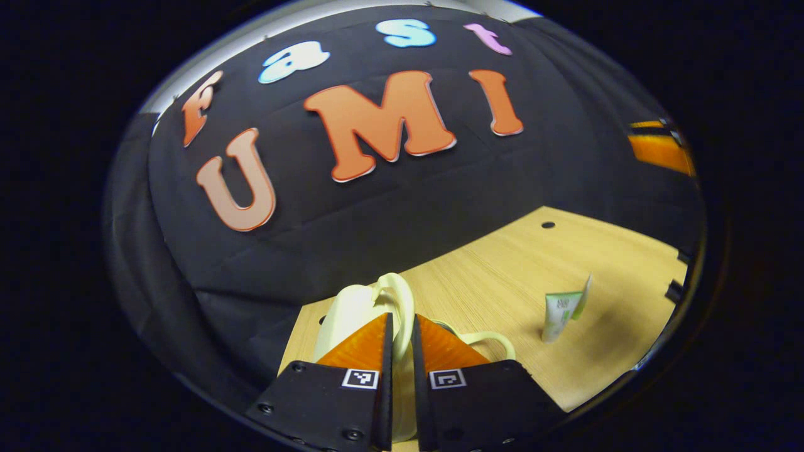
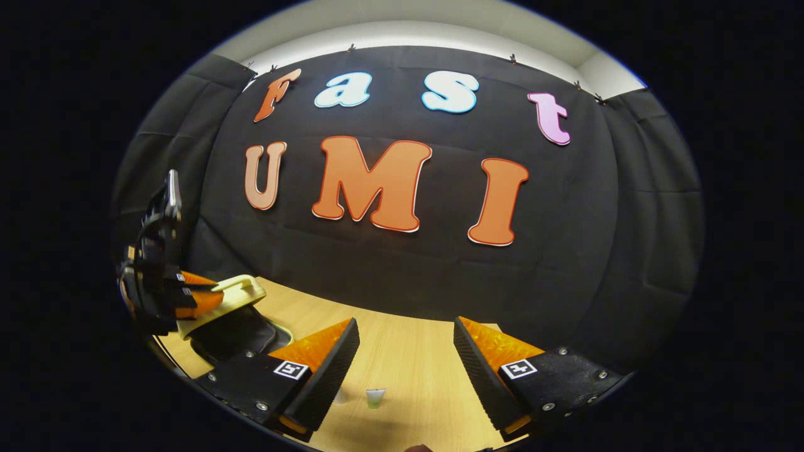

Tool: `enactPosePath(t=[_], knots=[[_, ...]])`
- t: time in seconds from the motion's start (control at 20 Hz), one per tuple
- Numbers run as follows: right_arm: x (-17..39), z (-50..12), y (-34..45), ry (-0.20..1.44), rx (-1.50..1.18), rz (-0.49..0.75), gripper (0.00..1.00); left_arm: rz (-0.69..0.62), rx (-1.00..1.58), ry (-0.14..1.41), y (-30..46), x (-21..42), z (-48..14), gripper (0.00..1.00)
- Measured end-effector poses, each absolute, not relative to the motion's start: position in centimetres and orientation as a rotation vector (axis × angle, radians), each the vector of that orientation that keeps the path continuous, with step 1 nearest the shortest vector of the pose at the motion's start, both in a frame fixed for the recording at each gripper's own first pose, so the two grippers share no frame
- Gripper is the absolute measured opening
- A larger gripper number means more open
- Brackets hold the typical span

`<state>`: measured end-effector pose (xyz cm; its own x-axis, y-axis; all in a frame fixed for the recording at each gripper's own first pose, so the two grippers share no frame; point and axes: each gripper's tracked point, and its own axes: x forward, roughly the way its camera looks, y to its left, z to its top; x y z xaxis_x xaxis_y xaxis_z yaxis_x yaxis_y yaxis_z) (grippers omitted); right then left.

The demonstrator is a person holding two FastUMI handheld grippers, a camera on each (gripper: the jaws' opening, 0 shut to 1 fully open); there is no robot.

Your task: First open the suitcase, pack the skin care products into it, and then close the suitcase.

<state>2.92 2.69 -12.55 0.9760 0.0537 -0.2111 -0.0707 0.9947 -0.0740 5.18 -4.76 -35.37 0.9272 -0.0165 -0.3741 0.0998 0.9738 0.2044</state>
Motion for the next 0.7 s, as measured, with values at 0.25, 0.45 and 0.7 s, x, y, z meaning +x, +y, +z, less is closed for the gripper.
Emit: enactPosePath(t=[0.25, 0.45, 0.7], knots=[[3.8, -12.4, 6.1, 0.219, -0.085, 0.089, 0.95, 0.033, 0.116, 0.349, -3.4, 5.6, -34.9, 0.15], [4.5, -12.7, 8.7, 0.23, -0.083, 0.092, 0.95, 0.135, 0.1, 0.353, -0.4, 5.5, -34.6, 0.15], [5.4, -13.3, 11.8, 0.25, -0.081, 0.093, 0.95, 0.276, 0.107, 0.411, 3.2, 4.4, -35.9, 0.15]])
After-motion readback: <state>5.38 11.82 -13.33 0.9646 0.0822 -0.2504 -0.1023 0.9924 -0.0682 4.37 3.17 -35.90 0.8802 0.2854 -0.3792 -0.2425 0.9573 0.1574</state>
